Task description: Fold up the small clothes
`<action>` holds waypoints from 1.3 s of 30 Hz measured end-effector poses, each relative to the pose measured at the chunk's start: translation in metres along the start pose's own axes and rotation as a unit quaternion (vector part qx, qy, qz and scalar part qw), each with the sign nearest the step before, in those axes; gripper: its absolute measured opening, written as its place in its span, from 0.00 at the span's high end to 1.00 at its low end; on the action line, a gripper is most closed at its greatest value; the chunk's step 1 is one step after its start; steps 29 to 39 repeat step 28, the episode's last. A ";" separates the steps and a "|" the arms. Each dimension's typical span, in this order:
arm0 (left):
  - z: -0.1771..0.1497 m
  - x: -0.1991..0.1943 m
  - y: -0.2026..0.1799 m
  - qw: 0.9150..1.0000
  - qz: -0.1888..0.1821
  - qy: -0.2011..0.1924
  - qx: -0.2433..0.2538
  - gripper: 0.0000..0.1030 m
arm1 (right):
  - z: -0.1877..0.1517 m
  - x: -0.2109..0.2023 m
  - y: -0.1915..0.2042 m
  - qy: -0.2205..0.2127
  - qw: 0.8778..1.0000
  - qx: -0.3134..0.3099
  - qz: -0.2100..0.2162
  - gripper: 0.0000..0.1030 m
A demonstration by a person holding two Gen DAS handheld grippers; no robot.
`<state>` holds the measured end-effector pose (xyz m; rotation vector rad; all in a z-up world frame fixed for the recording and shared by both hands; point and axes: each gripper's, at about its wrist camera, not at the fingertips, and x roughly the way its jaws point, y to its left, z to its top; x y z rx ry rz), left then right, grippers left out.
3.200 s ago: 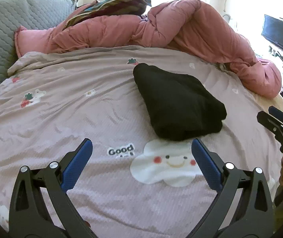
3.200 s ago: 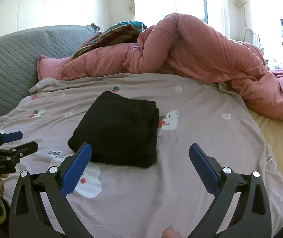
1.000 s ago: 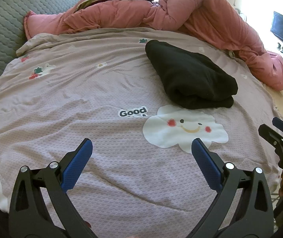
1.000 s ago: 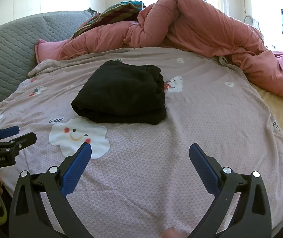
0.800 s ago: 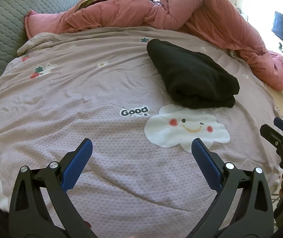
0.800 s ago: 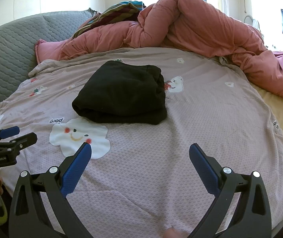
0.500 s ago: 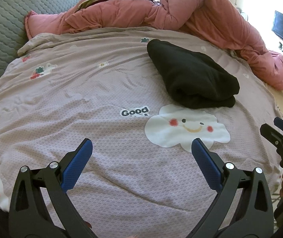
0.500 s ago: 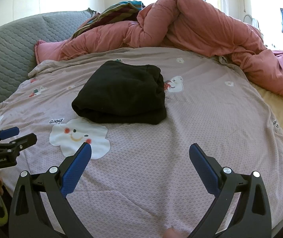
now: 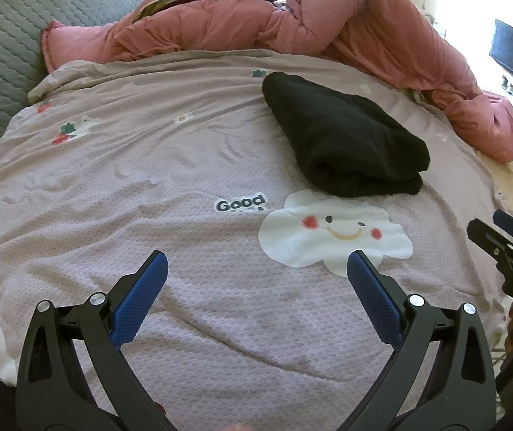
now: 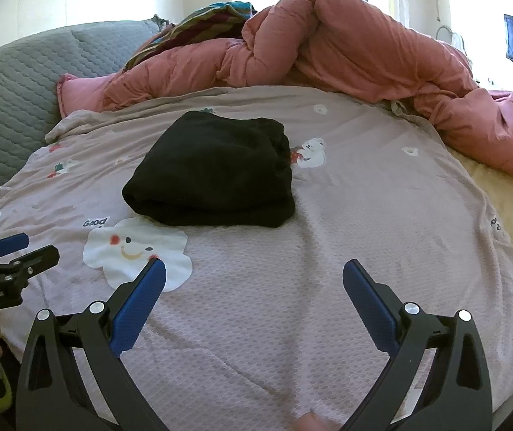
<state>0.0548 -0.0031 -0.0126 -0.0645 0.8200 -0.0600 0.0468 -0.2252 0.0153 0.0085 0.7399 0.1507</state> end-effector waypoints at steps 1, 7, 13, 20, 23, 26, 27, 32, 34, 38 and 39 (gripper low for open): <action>0.000 -0.001 -0.001 1.000 0.000 -0.003 0.003 0.09 | 0.000 0.001 -0.001 0.000 1.000 0.003 -0.001 0.05; 0.001 0.002 -0.001 1.000 0.002 0.006 0.002 0.09 | -0.001 0.005 -0.010 0.005 1.000 0.017 -0.017 0.05; 0.004 0.010 0.019 0.999 0.025 0.029 -0.039 0.09 | -0.007 -0.009 -0.048 -0.002 0.994 0.060 -0.088 0.05; 0.027 0.004 0.082 0.994 0.059 0.019 -0.089 0.09 | -0.048 -0.065 -0.168 0.010 0.947 0.187 -0.260 0.05; 0.041 0.004 0.137 0.988 0.106 0.018 -0.106 0.09 | -0.087 -0.106 -0.238 0.012 0.893 0.269 -0.361 0.05; 0.053 0.011 0.209 0.976 0.159 0.030 -0.144 0.09 | -0.139 -0.152 -0.302 0.036 0.812 0.350 -0.465 0.05; 0.056 0.014 0.240 0.970 0.181 0.035 -0.162 0.09 | -0.151 -0.161 -0.315 0.040 0.793 0.373 -0.480 0.05; 0.059 0.018 0.261 0.964 0.195 0.040 -0.174 0.09 | -0.171 -0.174 -0.333 0.046 0.764 0.403 -0.502 0.05; 0.059 0.018 0.261 0.964 0.195 0.040 -0.174 0.09 | -0.171 -0.174 -0.333 0.046 0.764 0.403 -0.502 0.05; 0.059 0.018 0.261 0.964 0.195 0.040 -0.174 0.09 | -0.171 -0.174 -0.333 0.046 0.764 0.403 -0.502 0.05; 0.059 0.018 0.261 0.964 0.195 0.040 -0.174 0.09 | -0.171 -0.174 -0.333 0.046 0.764 0.403 -0.502 0.05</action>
